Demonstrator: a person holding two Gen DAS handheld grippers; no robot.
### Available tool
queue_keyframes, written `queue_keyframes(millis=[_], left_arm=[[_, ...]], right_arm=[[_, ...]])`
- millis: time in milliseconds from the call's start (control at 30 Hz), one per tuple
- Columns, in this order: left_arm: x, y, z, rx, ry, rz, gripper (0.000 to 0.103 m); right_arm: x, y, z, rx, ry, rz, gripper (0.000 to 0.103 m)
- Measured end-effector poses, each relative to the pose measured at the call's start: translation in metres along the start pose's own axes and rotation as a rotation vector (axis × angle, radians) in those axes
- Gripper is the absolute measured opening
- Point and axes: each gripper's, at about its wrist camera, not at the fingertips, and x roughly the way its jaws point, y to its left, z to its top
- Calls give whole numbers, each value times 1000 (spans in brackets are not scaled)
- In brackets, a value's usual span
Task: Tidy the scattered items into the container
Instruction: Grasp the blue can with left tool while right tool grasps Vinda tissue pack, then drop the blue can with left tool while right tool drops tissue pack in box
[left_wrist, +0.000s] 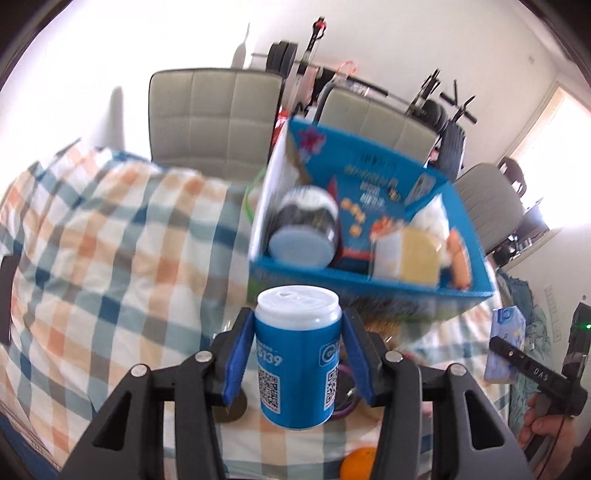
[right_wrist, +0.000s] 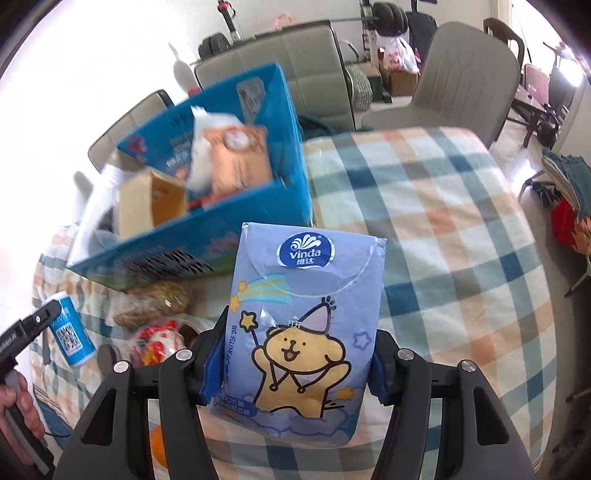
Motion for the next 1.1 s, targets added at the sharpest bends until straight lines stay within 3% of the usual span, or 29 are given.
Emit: queue_keyframes(millis=[100, 300, 567, 733, 867, 1100], left_arm=[[-10, -6, 26, 2, -41, -35, 49], [0, -19, 88, -1, -53, -93, 49], [89, -49, 164, 70, 41, -94, 49], [162, -54, 186, 92, 149, -49, 49], [200, -65, 198, 148, 198, 3, 49], [221, -77, 203, 193, 208, 22, 49]], right_arm=[[-18, 2, 1, -11, -50, 31, 62], [-14, 38, 56, -48, -103, 71, 62], [43, 76, 153, -147, -41, 54, 62], [108, 92, 188, -216, 57, -36, 62], [140, 100, 199, -260, 87, -78, 62], [155, 97, 213, -253, 98, -88, 62]])
